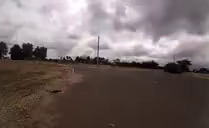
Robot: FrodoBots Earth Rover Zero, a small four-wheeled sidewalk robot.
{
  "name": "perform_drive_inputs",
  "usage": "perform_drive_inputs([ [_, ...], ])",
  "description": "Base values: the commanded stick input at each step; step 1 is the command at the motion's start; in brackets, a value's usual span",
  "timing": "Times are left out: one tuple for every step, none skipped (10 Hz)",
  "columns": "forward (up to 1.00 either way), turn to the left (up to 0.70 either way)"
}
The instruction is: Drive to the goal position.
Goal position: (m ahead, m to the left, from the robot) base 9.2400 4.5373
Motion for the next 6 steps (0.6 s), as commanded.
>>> perform_drive_inputs([
  [0.5, 0.0],
  [0.5, 0.0],
  [0.5, 0.0],
  [0.5, 0.5],
  [0.5, 0.5],
  [0.5, 0.5],
])
